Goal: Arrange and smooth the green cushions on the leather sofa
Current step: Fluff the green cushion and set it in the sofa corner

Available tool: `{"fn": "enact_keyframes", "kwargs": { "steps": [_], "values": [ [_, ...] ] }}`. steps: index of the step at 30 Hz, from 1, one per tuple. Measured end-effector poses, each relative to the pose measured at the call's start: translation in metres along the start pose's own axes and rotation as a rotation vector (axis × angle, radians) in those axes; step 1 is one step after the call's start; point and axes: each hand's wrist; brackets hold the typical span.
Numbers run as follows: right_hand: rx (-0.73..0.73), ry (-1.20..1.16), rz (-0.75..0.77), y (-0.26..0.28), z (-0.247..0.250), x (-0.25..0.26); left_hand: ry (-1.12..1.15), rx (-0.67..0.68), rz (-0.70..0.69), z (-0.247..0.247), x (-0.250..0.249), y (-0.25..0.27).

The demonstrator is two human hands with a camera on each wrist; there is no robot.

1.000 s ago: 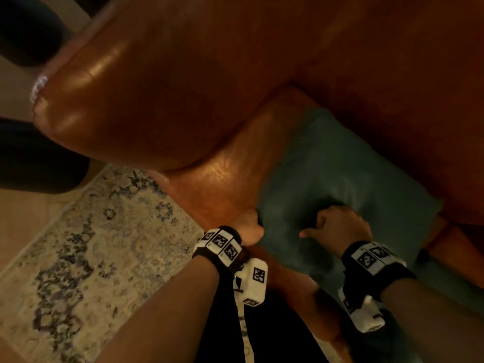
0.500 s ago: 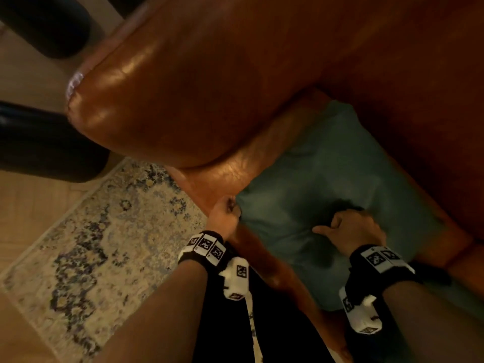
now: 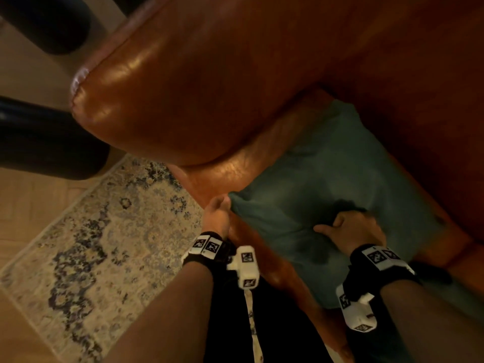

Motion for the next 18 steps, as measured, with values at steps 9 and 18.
{"fn": "enact_keyframes", "kwargs": {
  "steps": [9,18],
  "values": [
    [0.001,-0.101,-0.076,0.007,0.004,-0.006,-0.519,-0.069,-0.234,-0.001,-0.016,-0.015],
    [-0.197,-0.726,-0.664,0.092,-0.027,-0.128,-1.237,0.066,-0.849,-0.016,-0.076,0.019]
  ]
}}
Point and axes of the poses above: each hand's wrist, its own y-axis away from the middle knuckle, its own z-axis out of the back of the hand, x = y × z, and after that the axes turned 12 degrees about -x, right-handed
